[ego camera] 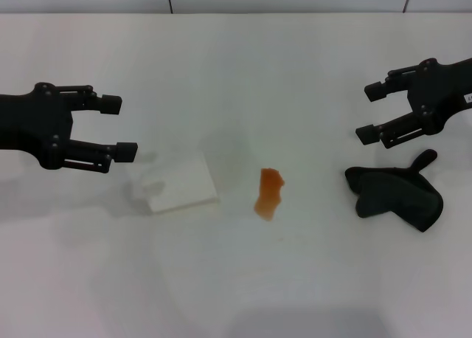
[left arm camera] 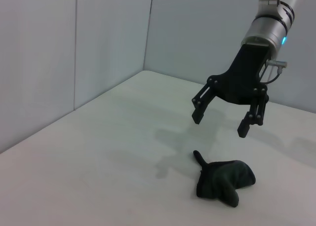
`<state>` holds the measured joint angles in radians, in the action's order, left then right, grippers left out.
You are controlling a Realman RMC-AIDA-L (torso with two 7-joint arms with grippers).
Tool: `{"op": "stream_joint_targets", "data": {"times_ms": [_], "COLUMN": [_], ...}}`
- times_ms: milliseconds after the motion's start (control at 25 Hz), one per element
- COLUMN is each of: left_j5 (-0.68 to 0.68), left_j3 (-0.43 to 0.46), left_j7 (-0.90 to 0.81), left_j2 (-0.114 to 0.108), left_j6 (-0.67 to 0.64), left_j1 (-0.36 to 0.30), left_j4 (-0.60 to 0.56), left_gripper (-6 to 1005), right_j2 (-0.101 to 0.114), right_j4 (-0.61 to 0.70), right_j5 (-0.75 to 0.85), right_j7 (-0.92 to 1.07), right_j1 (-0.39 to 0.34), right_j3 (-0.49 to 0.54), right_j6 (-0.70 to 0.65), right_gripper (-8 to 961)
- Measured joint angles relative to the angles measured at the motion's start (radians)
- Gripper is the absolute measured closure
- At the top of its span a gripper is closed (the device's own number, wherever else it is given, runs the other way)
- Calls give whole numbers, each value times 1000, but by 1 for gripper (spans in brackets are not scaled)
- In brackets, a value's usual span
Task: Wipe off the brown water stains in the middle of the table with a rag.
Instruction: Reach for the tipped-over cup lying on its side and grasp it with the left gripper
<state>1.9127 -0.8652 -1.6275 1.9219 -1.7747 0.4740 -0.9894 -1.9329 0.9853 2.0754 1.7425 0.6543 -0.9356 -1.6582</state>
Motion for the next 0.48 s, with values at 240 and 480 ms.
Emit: {"op": "stream_joint_targets", "data": {"times_ms": [240, 480], "left_j5": [9, 55], "left_j3": [0, -4], "left_j7": [-10, -80], "left_j2": [-1, -16], "left_j6": [0, -5], "left_j1": [3, 24], "left_j4": [0, -39], "left_gripper": [128, 134], "right_j2": [-2, -5], "right_j4": [-1, 0], "right_j5": [0, 0], "right_j7": [0, -11], "right_j1": [-2, -9], "right_j3": [0, 0], "right_j6": [0, 0], "right_gripper": [84, 84]}}
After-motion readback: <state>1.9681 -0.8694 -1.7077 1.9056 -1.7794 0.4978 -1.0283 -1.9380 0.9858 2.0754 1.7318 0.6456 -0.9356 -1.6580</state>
